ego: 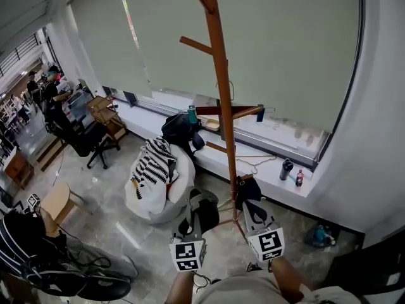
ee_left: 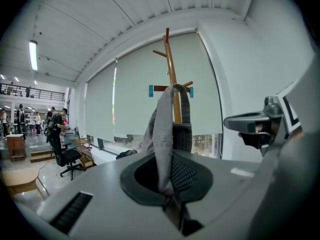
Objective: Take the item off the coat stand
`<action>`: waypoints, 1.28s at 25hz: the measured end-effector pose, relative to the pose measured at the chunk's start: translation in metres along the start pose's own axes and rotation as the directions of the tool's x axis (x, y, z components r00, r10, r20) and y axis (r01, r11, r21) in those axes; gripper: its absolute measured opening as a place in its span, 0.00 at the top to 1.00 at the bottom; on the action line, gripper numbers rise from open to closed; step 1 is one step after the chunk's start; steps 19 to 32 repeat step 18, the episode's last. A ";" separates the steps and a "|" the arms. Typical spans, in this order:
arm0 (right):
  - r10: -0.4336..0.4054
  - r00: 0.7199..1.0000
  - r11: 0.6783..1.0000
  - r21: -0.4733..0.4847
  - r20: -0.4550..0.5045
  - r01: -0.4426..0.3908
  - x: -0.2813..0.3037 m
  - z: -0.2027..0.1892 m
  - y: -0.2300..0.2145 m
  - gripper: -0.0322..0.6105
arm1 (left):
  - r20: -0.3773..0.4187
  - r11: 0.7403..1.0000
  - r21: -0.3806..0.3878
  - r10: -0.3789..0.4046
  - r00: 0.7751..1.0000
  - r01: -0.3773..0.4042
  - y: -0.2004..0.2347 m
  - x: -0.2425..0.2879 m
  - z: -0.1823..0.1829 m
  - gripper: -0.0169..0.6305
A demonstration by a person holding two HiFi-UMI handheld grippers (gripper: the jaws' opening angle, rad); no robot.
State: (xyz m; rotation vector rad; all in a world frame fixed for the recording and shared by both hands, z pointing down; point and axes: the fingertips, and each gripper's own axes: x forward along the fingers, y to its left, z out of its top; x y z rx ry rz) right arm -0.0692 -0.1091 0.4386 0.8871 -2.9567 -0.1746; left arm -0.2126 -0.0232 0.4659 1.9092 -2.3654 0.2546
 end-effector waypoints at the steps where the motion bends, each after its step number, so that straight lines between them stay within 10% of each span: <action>1: -0.005 1.000 1.000 -0.001 -0.001 0.005 -0.002 0.001 -0.002 0.94 | 0.003 1.000 -0.001 -0.005 1.000 0.005 -0.003 0.000 0.002 0.94; 32: -0.001 1.000 1.000 0.005 -0.023 0.001 -0.007 -0.002 0.043 0.94 | -0.005 0.999 -0.033 -0.032 0.999 0.032 0.014 -0.032 -0.014 0.94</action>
